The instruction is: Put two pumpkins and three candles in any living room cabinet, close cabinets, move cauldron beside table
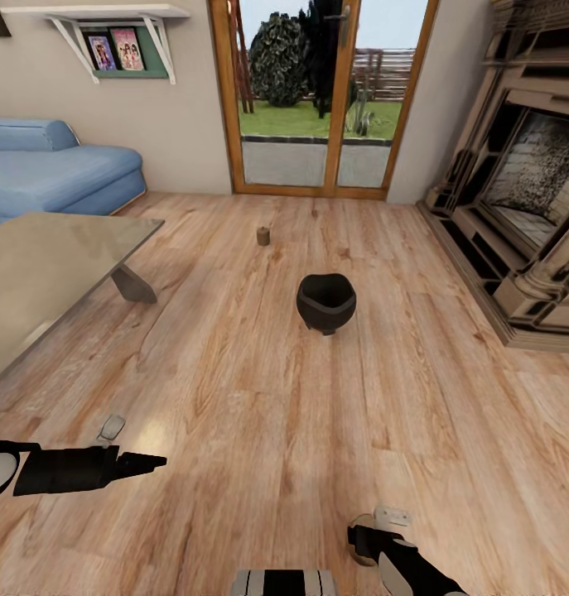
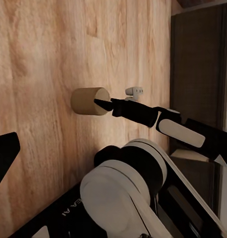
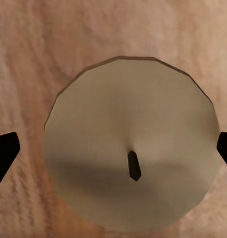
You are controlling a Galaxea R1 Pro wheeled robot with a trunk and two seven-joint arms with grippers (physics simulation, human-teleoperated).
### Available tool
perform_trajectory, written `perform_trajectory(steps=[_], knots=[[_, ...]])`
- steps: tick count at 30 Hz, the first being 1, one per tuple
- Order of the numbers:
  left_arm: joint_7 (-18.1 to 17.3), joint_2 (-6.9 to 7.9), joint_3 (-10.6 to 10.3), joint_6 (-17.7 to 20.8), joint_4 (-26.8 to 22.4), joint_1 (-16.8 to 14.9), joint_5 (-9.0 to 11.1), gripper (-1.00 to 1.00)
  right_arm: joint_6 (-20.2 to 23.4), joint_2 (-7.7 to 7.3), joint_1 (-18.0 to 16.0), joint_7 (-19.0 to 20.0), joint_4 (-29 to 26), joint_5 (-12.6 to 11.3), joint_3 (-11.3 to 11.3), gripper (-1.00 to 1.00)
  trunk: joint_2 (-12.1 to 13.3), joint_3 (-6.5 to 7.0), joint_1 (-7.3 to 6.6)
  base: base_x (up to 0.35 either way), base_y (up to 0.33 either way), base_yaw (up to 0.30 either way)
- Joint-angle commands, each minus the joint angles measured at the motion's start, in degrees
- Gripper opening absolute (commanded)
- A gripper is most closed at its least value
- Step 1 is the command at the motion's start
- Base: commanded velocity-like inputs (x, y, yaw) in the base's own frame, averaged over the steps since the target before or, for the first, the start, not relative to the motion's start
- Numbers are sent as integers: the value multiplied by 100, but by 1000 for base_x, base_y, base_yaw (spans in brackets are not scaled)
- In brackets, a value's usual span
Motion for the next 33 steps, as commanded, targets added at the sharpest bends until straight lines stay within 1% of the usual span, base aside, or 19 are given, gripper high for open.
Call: perform_trajectory(steps=[1,2,14,18,28,33], knots=[[-28,4,-9,11,3,-7,-7,100,31,-2,0,-43,-13,-46,49,100,-3,-27,1,0,0,0],[-28,4,-9,10,3,-7,-7,100,31,-2,0,-43,-13,-46,49,100,-5,-49,4,0,0,0],[-28,4,-9,11,3,-7,-7,100,31,-2,0,-43,-13,-46,49,100,-5,-49,4,0,0,0],[-28,4,-16,9,3,-7,-10,100,31,-2,0,-43,-13,-46,49,100,-10,-138,14,0,0,0],[-28,4,-18,10,3,-7,-12,100,22,17,0,-43,-13,-46,49,100,-10,-138,14,0,0,0],[-28,4,-18,11,3,-7,-9,100,-84,17,0,-43,-13,-46,49,100,-10,-138,14,0,0,0]])
